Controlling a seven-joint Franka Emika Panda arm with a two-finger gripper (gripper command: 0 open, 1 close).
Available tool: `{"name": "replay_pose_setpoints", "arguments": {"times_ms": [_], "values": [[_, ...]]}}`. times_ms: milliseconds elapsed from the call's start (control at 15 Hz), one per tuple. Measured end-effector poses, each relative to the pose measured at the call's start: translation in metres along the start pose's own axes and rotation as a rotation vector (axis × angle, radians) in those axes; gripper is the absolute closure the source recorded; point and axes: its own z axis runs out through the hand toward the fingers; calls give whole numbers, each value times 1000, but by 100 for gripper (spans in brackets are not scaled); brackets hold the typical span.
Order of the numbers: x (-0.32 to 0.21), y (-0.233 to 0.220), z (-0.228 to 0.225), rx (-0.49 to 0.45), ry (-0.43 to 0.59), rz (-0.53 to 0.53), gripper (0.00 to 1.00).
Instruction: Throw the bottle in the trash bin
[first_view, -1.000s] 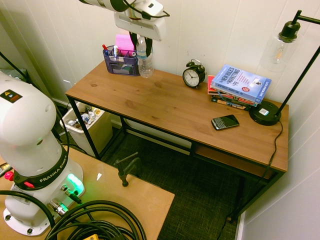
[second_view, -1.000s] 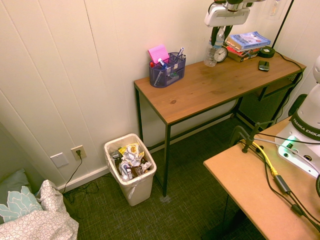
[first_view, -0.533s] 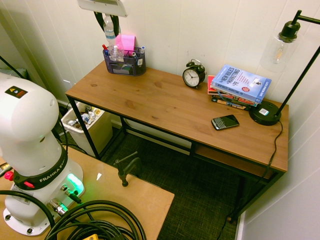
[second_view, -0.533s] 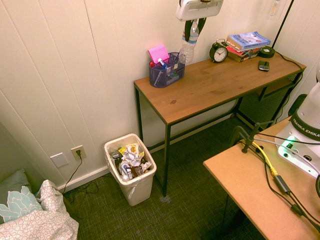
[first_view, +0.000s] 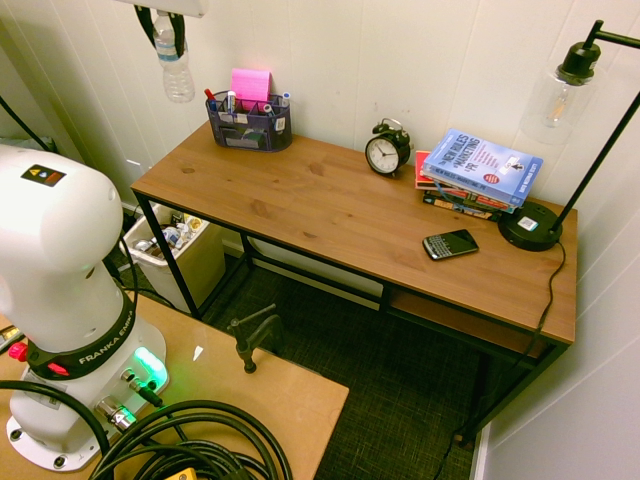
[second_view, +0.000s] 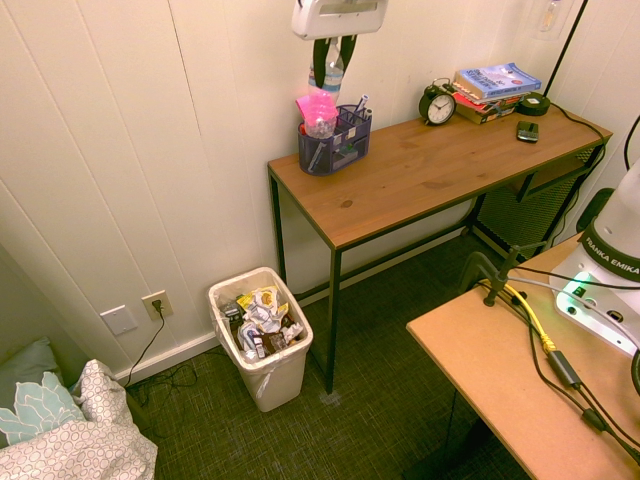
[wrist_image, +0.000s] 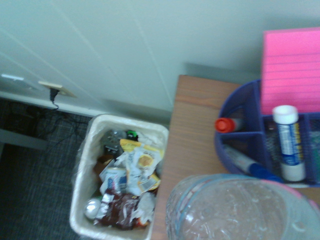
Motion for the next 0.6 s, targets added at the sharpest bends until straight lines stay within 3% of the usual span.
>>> {"name": "replay_pose_setpoints", "arguments": {"times_ms": [267,600], "values": [[-47,-51,43,-24,-122,-78,100],[-55,-66,108,-56,-396,-108,100]]}}
